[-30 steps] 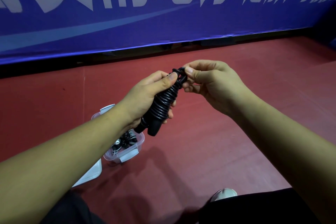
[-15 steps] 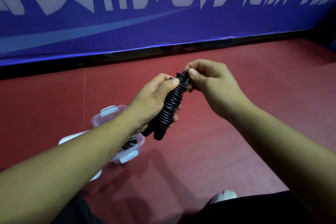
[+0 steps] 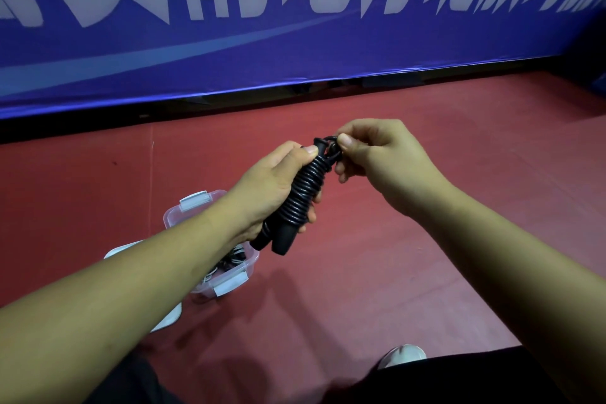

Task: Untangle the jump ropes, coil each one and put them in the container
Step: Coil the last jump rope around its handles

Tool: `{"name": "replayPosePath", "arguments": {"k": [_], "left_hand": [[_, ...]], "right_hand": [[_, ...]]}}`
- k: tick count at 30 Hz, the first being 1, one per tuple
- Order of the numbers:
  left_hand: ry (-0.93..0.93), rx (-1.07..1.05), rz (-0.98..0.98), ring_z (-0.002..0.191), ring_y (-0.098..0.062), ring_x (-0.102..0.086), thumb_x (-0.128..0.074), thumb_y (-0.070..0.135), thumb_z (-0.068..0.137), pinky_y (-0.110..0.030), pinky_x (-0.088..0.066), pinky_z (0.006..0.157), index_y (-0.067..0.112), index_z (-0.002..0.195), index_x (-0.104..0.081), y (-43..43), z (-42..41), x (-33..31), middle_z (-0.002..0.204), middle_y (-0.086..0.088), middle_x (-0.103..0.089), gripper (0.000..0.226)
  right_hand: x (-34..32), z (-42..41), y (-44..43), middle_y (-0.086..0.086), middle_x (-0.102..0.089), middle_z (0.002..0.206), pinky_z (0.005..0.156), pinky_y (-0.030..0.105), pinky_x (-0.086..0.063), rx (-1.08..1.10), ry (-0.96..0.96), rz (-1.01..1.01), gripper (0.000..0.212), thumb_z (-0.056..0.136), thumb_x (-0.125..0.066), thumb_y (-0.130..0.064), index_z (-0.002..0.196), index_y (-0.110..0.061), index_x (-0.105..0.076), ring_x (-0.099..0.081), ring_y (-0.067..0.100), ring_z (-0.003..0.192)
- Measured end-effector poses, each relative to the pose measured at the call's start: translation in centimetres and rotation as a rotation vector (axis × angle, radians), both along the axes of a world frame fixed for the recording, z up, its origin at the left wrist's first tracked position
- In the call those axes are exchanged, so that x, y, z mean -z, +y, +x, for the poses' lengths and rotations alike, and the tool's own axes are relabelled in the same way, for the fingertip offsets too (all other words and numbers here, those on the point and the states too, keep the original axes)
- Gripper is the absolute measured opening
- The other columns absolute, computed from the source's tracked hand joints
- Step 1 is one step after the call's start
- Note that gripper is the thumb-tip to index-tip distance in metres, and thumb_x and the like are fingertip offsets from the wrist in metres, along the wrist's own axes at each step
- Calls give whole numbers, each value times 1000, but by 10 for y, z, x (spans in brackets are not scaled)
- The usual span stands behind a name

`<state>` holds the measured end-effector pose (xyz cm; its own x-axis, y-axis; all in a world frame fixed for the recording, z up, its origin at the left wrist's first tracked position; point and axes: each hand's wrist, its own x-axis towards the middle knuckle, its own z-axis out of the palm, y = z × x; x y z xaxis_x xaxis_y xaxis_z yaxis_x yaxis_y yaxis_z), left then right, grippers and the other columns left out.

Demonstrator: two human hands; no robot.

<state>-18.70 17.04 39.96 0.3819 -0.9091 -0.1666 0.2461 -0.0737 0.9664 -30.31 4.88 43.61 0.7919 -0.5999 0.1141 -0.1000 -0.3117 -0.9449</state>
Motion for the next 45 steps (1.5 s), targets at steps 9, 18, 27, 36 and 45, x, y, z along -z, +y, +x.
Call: {"name": "replayPosePath", "arguments": {"k": [9,18,27,36,45], "left_hand": [[50,41,52,50,-26,-57,-49,44,98,-28,-48,44,20,109,-52,0,0,-1,70,-13,-61,26],[93,12,98,51,-28,-60,-52,45,96,-29,-49,45,17,114,-56,2,5,3,73,-15,-63,34],[257,-165,83,46,-22,-54,-48,47,96,-23,-43,38,10,93,-59,8,26,3,69,-11,-57,40],[297,-368,-43,99,-37,-67,-60,35,96,-57,-57,82,11,124,-48,11,33,7,116,-23,-62,39],[292,-468,14,75,-23,-66,-36,8,105,-30,-57,59,-3,104,-57,28,79,-2,97,-18,-62,23]], "right_hand": [[2,0,-5,13,-57,75,60,31,-54,-39,-99,145,17,98,-49,9,98,-4,-60,-57,18,57],[0,1,-6,14,-66,73,61,36,-59,-62,16,-173,12,91,-67,1,83,-8,-65,-66,17,61],[6,7,-16,7,-61,90,60,33,-56,46,-132,349,22,101,-49,1,83,-10,-55,-68,21,74],[36,35,27,13,-63,83,68,43,-57,-113,99,118,14,100,-59,-20,102,-7,-61,-64,21,72],[46,96,46,19,-61,81,64,38,-56,-95,82,101,30,86,-76,-7,109,-4,-57,-61,19,64]]}}
